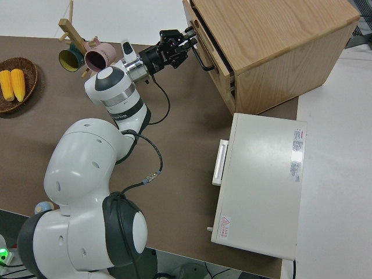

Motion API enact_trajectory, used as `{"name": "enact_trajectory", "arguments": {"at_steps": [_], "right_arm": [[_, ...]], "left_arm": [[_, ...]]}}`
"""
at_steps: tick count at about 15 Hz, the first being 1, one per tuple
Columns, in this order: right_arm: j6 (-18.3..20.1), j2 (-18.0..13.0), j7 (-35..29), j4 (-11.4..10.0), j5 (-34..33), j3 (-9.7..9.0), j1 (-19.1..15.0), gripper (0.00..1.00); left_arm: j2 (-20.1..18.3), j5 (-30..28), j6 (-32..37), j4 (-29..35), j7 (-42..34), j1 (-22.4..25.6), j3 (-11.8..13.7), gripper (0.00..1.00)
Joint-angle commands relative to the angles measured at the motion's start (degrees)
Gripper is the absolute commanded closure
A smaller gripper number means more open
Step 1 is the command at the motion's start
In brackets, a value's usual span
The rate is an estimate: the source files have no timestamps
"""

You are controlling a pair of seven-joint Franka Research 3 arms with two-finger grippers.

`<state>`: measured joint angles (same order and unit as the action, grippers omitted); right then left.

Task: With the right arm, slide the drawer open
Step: 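Pull the handle toward the robot with the right gripper, sliding the drawer out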

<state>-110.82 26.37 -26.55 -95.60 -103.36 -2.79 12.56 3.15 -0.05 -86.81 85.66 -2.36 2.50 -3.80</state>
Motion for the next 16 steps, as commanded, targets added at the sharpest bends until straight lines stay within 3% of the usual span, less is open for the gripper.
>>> {"name": "enact_trajectory", "arguments": {"at_steps": [1, 6, 12, 16], "right_arm": [[-0.27, -0.61, 2.11, 0.67, 0.09, -0.11, -0.16, 1.0], [1.39, -0.7, 3.25, 0.67, 2.71, -0.82, 1.41, 1.0], [10.7, -0.7, 4.58, 1.2, 8.17, -0.99, 8.88, 1.0], [16.68, -0.7, 5.19, 1.38, 9.93, -3.1, 11.35, 1.0]], "left_arm": [[-0.25, 1.02, 1.03, -0.58, 0.6, -0.39, 0.02, 0.01], [-0.25, 1.02, 1.03, -0.58, 0.6, -0.39, 0.02, 0.01], [-0.25, 1.02, 1.03, -0.49, 0.6, -0.39, 0.02, 0.01], [-0.25, 1.02, 1.03, -0.58, 0.6, -0.39, 0.02, 0.01]]}}
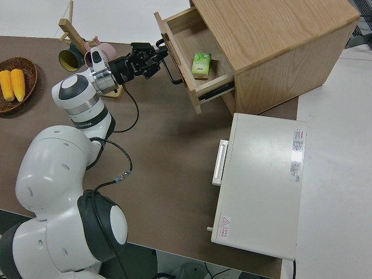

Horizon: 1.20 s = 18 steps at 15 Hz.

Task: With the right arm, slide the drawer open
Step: 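Pull the handle toward the robot with the right gripper, sliding the drawer out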

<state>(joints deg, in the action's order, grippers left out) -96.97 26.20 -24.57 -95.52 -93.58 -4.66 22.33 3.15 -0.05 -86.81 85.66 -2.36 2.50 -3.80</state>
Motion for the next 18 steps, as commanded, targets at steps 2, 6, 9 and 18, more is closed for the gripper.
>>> {"name": "enact_trajectory", "arguments": {"at_steps": [2, 6, 9, 18], "right_arm": [[5.46, -0.54, 3.83, 1.39, 0.5, -2.28, 3.24, 1.0], [9.16, -0.54, 3.74, 1.39, 1.73, -2.73, 5.79, 1.0], [11.09, -0.45, 3.74, 1.39, 2.61, -2.73, 7.38, 1.0], [15.23, 0.07, 3.13, 1.39, 4.37, -2.55, 11.25, 1.0]], "left_arm": [[-0.25, 1.02, 1.03, -0.49, 0.6, -0.39, 0.02, 0.01], [-0.25, 1.02, 1.03, -0.58, 0.6, -0.39, 0.02, 0.01], [-0.25, 1.02, 1.03, -0.49, 0.6, -0.39, 0.02, 0.01], [-0.25, 1.02, 1.03, -0.58, 0.6, -0.39, 0.02, 0.01]]}}
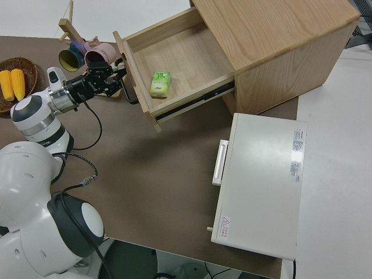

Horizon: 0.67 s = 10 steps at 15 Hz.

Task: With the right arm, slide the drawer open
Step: 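Pull the handle toward the robot with the right gripper, sliding the drawer out, then open the right gripper and withdraw it from the handle toward the robot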

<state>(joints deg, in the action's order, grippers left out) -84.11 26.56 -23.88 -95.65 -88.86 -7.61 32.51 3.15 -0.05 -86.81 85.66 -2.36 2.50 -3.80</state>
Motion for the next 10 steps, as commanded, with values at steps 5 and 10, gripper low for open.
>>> {"name": "enact_trajectory", "arguments": {"at_steps": [5, 10], "right_arm": [[2.55, -0.01, 2.17, 1.52, -0.35, 0.67, 1.86, 0.787], [2.46, 0.08, -4.32, 1.43, 0.44, 0.84, 1.86, 0.011]], "left_arm": [[-0.25, 1.02, 1.03, -0.49, 0.6, -0.39, 0.02, 0.01], [-0.25, 1.02, 1.03, -0.58, 0.6, -0.39, 0.02, 0.01]]}}
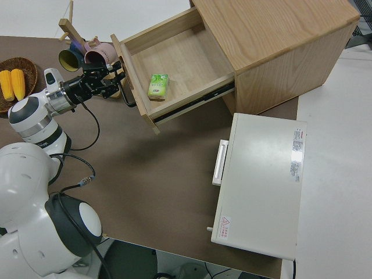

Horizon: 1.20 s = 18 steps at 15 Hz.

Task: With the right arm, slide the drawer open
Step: 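Open the right gripper and withdraw it from the handle toward the robot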

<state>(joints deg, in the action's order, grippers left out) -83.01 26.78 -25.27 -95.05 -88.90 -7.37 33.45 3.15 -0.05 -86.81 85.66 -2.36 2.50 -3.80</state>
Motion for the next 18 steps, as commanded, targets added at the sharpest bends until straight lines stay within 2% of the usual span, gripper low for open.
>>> {"name": "enact_trajectory", "arguments": {"at_steps": [1, 7, 11, 18], "right_arm": [[1.36, -0.15, -3.81, 0.92, 0.74, 0.6, 0.91, 0.011], [1.18, -0.24, -9.7, 0.92, 2.76, 0.6, 1.0, 0.011], [1.36, -0.24, -10.06, 1.01, 4.69, 0.51, 1.96, 0.011], [1.36, -1.38, -7.86, 8.73, 17.16, -0.01, 4.51, 0.011]], "left_arm": [[-0.25, 1.02, 1.03, -0.58, 0.6, -0.39, 0.02, 0.01], [-0.25, 1.02, 1.03, -0.58, 0.6, -0.39, 0.02, 0.01], [-0.25, 1.02, 1.03, -0.49, 0.6, -0.39, 0.02, 0.01], [-0.25, 1.02, 1.03, -0.49, 0.6, -0.39, 0.02, 0.01]]}}
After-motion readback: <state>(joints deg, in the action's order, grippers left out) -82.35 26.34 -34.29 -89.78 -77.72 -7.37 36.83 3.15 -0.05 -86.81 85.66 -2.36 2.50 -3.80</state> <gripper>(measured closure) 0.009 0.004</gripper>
